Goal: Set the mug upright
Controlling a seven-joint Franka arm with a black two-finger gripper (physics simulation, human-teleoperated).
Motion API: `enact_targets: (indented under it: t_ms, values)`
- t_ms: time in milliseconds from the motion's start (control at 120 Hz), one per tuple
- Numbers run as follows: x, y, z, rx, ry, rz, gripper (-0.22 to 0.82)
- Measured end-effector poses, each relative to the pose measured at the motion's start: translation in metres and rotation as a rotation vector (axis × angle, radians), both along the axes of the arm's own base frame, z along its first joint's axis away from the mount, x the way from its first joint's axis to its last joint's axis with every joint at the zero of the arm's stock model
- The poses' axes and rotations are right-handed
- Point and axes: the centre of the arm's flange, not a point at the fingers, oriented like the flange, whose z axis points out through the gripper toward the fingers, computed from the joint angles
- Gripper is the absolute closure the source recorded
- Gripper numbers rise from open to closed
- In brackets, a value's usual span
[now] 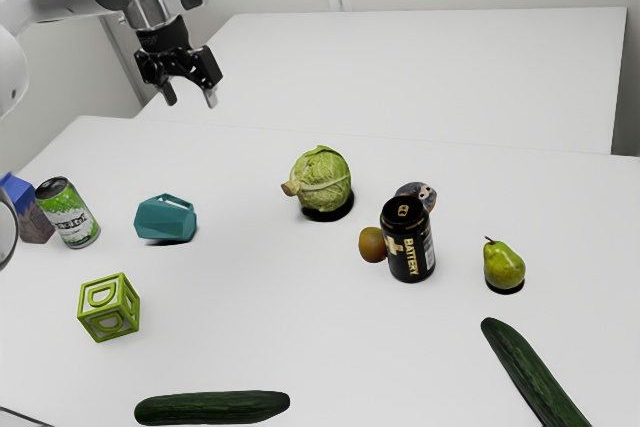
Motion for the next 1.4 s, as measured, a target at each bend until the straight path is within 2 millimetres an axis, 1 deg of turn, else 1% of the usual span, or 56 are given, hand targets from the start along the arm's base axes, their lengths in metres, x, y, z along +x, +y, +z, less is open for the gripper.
enact_targets:
  t_ms: [167,242,300,342,383,483,567,633,667,733,808,950,1025,1083,1133,1208,1308,1400]
  values:
    - [0.000,-0.001,-0.001,-0.002,0.005,0.002,0.00]
    - [-0.001,-0.001,-0.007,-0.004,0.018,0.002,0.00]
    - [-0.001,-0.001,-0.008,-0.008,0.019,0.004,0.00]
    - [-0.001,0.003,-0.009,-0.017,0.017,0.013,0.00]
    - [-0.002,0.015,-0.009,-0.036,0.016,0.037,0.00]
    - [-0.010,0.053,-0.005,-0.094,0.008,0.098,0.00]
    - [-0.017,0.079,-0.002,-0.135,0.003,0.130,0.00]
    - [-0.025,0.109,-0.003,-0.177,0.000,0.163,0.00]
    - [-0.030,0.127,-0.006,-0.203,0.001,0.182,0.00]
    - [-0.041,0.159,-0.020,-0.260,0.012,0.212,0.00]
    - [-0.046,0.188,-0.040,-0.310,0.023,0.220,0.00]
    - [-0.042,0.230,-0.102,-0.378,0.073,0.206,0.00]
    - [-0.045,0.257,-0.134,-0.420,0.084,0.215,0.00]
    - [-0.046,0.270,-0.152,-0.444,0.080,0.209,0.00]
    - [-0.047,0.276,-0.163,-0.462,0.071,0.200,0.00]
    - [-0.046,0.281,-0.172,-0.479,0.044,0.182,0.00]
    - [-0.042,0.285,-0.196,-0.493,0.027,0.164,0.00]
    - [-0.044,0.292,-0.212,-0.499,0.014,0.165,0.00]
